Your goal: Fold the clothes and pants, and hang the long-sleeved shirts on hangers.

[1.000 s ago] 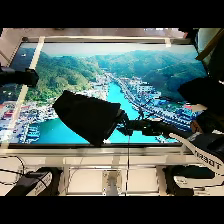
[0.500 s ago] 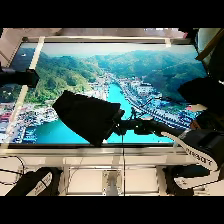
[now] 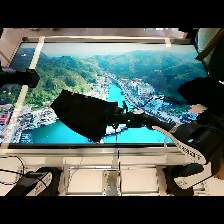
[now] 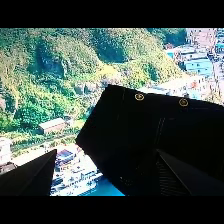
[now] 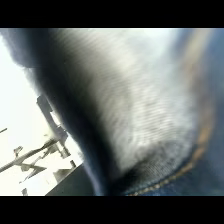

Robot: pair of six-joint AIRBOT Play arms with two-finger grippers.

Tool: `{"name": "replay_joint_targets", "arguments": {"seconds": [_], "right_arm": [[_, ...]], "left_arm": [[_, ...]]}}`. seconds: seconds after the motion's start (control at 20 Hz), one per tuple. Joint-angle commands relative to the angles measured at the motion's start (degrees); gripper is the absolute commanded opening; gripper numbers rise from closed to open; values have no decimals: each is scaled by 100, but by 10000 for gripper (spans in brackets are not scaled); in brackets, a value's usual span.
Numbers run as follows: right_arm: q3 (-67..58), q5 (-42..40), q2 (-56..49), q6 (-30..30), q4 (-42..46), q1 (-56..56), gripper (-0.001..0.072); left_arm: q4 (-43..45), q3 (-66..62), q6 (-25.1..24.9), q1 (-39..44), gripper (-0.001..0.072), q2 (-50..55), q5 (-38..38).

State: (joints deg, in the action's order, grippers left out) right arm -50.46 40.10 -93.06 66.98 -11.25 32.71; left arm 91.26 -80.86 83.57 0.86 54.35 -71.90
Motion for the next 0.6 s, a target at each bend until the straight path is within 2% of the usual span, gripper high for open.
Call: {"name": "replay_joint_targets", "arguments": {"seconds": [0.0, 0.2, 0.55], "right_arm": [[-396, 177, 409, -212, 269, -457, 21], [-898, 254, 984, 0, 938, -1891, 21], [-2374, 334, 1493, 621, 1937, -5438, 21]], "left_arm": [[2, -2, 0, 0, 693, -4, 4], [0, -2, 0, 0, 693, -4, 4], [-24, -2, 4, 0, 693, 0, 7]]}}
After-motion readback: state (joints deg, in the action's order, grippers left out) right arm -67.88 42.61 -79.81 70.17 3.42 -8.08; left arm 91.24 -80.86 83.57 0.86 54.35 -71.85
